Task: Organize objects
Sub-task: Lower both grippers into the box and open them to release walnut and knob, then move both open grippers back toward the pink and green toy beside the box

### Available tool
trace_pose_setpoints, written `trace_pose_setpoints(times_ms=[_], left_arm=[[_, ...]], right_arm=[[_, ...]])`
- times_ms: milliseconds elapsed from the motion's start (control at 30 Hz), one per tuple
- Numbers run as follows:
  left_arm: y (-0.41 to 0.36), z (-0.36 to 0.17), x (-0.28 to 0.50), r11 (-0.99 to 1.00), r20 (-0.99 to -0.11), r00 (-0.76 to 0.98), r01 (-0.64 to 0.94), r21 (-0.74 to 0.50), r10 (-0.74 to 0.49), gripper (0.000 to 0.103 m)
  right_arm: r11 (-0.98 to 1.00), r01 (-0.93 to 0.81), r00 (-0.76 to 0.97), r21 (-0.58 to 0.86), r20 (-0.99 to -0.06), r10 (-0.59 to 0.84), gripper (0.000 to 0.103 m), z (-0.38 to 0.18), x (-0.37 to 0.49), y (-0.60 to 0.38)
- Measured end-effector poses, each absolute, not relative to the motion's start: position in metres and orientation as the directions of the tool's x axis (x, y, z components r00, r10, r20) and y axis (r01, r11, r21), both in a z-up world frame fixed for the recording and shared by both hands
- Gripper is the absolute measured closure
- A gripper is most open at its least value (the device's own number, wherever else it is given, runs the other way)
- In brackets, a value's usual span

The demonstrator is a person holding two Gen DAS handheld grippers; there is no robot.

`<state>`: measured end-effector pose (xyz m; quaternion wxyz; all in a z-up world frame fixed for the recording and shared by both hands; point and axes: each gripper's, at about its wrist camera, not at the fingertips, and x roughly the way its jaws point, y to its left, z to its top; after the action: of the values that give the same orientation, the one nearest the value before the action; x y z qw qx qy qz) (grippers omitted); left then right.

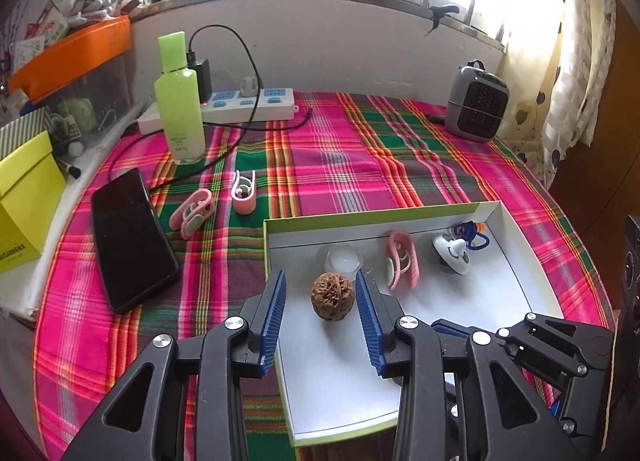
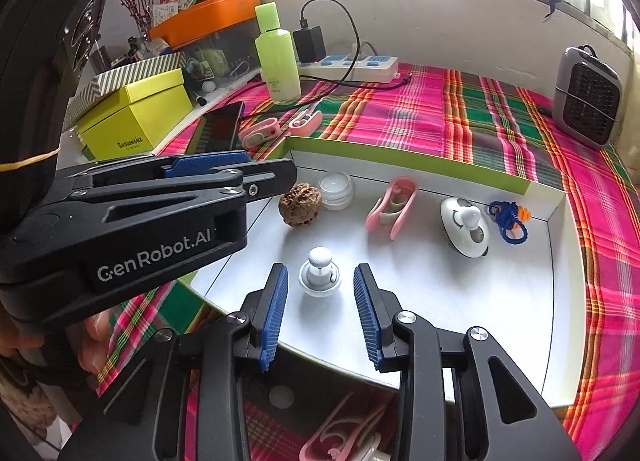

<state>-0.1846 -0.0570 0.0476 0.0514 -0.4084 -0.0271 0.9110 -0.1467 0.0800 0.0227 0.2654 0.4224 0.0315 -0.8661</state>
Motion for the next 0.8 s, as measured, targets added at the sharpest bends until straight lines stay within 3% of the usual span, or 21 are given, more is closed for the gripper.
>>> trace_pose_setpoints(times_ms=[800], left_arm=[[-0.055, 0.064, -0.115, -0.994, -0.708, -0.698, -0.044, -0.103, 0.104, 0.067]], right_arm=[[-0.893, 0.425, -0.587, 0.148, -0.706, -0.396, 0.067, 0.046, -0.098, 0.111]])
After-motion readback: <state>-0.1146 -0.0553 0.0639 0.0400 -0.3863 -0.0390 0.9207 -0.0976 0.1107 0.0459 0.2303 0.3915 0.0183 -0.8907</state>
